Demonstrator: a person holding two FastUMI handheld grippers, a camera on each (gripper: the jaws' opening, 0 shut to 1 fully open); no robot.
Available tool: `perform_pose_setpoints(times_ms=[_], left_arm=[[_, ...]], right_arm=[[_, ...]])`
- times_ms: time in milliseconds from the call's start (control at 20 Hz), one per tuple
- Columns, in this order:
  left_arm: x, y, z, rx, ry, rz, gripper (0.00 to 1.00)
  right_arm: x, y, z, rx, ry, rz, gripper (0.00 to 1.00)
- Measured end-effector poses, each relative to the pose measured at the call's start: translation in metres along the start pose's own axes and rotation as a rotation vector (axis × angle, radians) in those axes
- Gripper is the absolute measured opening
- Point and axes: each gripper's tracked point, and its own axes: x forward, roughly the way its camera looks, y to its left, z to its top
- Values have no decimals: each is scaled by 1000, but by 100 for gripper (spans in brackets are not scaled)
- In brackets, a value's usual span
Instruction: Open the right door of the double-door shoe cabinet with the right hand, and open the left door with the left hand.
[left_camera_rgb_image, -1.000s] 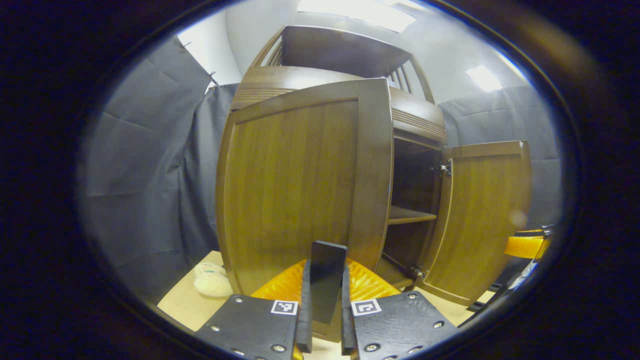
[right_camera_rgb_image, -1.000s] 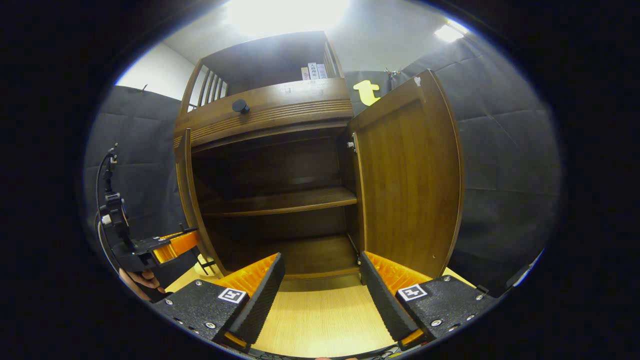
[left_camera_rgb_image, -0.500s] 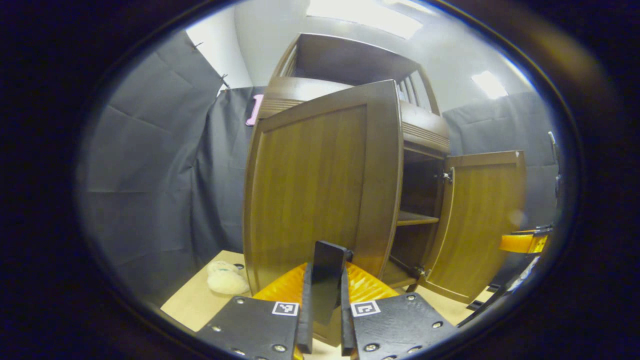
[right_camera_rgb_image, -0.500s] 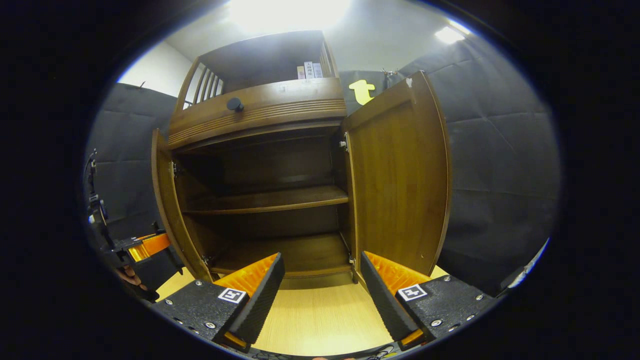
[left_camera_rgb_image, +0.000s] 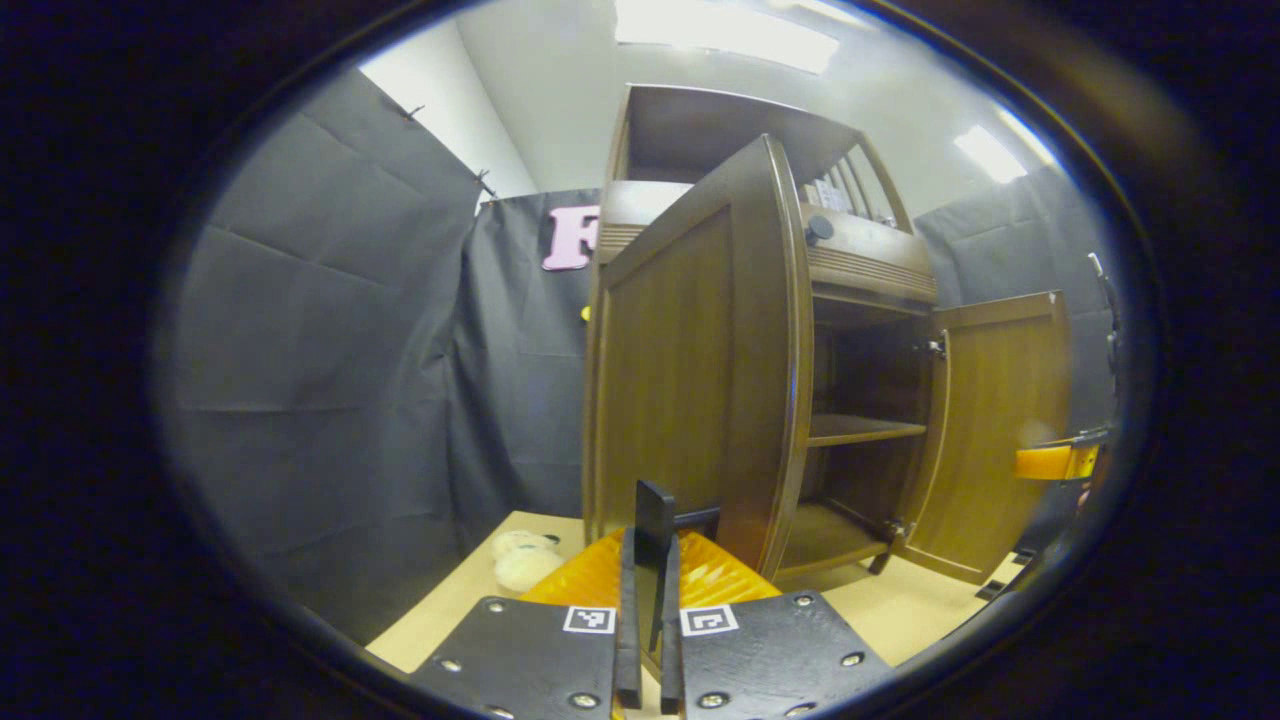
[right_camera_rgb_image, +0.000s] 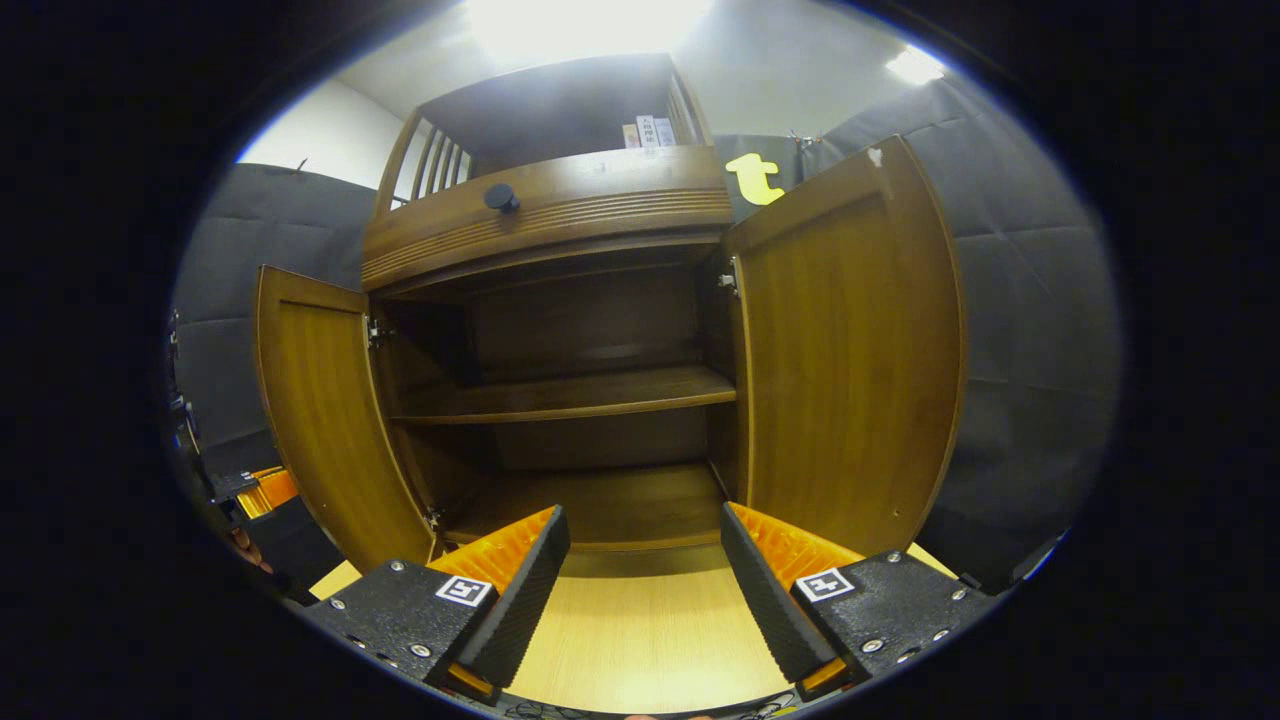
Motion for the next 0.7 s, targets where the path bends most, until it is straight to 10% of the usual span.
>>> perform_pose_setpoints(times_ms=[700], left_arm=[[-1, -9, -8, -115, -6, 19, 0]], right_arm=[[16, 22, 7, -92, 47, 41, 94]])
